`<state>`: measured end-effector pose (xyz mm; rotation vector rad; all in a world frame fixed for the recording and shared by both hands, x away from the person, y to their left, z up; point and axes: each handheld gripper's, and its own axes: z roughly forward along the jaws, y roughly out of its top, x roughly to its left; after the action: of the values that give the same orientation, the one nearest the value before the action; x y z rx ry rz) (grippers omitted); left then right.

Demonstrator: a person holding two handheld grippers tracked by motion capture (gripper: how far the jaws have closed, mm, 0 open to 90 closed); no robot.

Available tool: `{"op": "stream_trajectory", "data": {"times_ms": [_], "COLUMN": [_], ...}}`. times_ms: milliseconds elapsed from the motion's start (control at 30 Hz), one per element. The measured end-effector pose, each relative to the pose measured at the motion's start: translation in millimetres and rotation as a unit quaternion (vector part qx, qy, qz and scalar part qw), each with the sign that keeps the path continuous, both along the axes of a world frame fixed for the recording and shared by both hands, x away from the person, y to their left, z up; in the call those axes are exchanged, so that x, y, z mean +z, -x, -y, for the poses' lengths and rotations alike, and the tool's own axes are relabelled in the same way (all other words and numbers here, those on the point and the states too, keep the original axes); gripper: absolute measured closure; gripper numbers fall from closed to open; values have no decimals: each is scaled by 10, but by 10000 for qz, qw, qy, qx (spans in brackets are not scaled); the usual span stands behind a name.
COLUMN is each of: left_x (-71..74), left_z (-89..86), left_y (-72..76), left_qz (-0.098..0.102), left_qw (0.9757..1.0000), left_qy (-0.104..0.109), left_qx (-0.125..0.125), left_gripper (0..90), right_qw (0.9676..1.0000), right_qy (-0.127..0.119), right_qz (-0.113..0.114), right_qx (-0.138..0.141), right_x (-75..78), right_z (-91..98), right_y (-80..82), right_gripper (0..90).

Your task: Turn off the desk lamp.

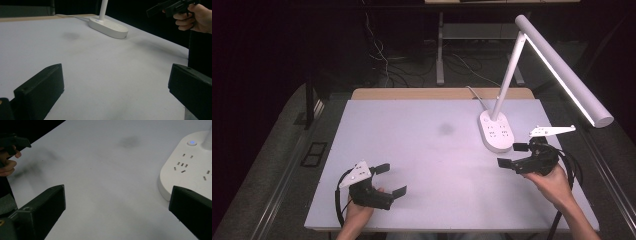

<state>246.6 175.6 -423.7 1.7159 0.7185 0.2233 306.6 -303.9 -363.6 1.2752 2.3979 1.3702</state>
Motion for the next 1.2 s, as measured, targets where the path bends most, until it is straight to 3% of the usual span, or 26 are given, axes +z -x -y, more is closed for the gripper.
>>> {"op": "stream_trajectory", "data": {"times_ms": [500, 933, 1200], "left_x": [1, -2, -2], "left_z": [-22, -21, -27], "left_y": [-2, -12, -12], "left_qz": [-6, -22, -30], "left_qw": [10000, 10000, 10000], "left_qy": [13, 9, 5], "left_qx": [37, 34, 34], "left_gripper": [0, 0, 0], "right_qw": [9999, 9997, 9995], "right_qy": [111, 149, 126], "right_qz": [74, 94, 96], "right_qx": [-75, -138, -285], "right_x": [187, 223, 231], "right_z": [66, 71, 155], "right_y": [-302, -541, -784], "right_gripper": [7, 7, 8]}}
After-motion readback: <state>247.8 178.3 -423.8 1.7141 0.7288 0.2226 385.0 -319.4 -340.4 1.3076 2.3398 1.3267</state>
